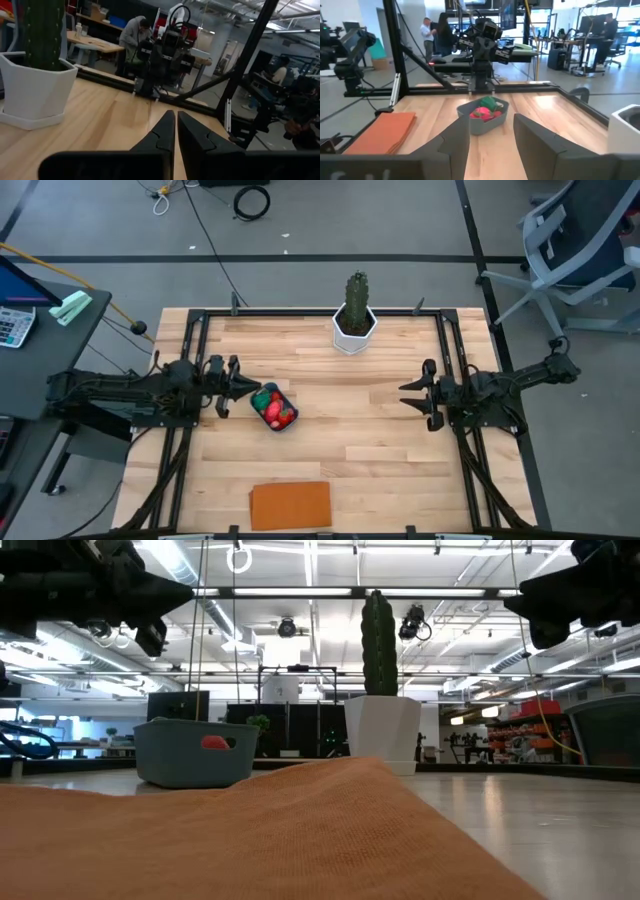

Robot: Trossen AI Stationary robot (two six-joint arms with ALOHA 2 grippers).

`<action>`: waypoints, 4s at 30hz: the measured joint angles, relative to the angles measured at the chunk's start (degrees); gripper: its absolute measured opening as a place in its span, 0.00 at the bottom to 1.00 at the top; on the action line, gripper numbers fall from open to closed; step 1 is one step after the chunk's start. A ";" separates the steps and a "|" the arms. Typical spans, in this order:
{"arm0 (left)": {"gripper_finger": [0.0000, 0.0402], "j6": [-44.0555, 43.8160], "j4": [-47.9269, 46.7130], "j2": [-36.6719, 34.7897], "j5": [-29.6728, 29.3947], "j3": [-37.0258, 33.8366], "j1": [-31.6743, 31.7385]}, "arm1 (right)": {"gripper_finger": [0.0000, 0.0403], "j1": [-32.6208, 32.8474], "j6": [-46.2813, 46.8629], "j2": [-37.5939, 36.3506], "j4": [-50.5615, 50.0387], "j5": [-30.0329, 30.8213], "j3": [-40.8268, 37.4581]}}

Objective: Pick and placing Produce into tupperware
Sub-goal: Return to Home Position

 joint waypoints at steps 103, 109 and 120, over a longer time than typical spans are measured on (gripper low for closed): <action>0.06 -1.17 -24.98 -25.49 6.31 -4.72 -4.24 | 0.40 0.01 13.11 0.04 0.82 0.09 0.02; 0.09 -1.19 -24.96 -25.49 6.29 -4.70 -4.24 | 0.40 0.01 13.11 0.04 0.82 0.08 0.02; 0.09 -1.18 -24.90 -25.49 6.27 -4.66 -4.24 | 0.40 0.02 13.11 0.04 0.83 0.09 0.02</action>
